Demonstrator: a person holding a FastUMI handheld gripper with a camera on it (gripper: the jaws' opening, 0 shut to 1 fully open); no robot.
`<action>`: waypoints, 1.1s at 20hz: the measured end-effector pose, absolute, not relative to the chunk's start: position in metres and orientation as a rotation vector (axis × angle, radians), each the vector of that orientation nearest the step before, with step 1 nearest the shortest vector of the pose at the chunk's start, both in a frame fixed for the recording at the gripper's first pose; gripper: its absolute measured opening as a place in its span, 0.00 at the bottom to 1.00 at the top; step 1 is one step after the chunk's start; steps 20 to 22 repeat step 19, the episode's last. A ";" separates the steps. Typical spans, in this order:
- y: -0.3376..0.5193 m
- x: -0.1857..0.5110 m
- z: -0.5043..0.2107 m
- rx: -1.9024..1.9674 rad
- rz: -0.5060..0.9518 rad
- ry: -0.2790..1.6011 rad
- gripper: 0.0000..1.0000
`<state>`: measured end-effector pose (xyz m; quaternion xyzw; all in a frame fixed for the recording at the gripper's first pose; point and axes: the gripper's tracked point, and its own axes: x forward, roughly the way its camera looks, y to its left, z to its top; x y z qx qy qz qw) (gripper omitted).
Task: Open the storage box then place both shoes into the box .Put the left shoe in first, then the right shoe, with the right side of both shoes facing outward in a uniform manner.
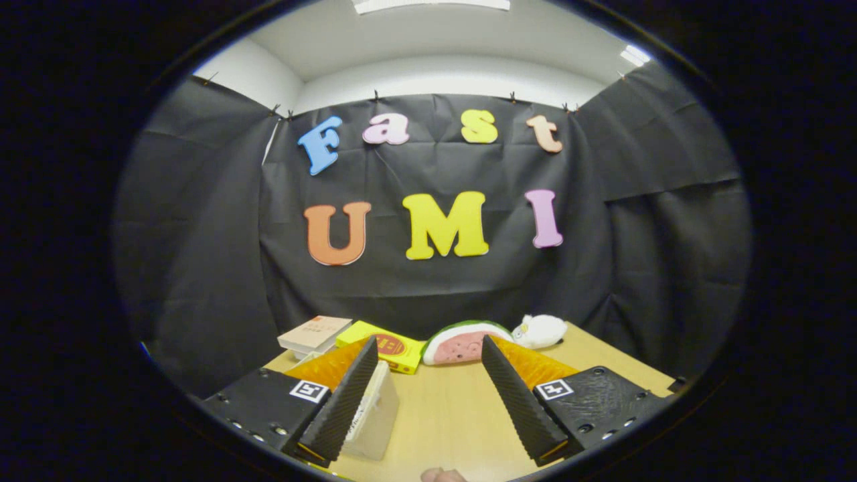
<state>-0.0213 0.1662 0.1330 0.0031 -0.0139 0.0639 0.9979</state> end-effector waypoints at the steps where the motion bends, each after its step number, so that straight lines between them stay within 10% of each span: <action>1: 0.159 -0.031 0.132 -0.001 0.117 -0.052 0.96; 22: 0.072 -0.082 0.051 0.015 0.098 -0.111 0.97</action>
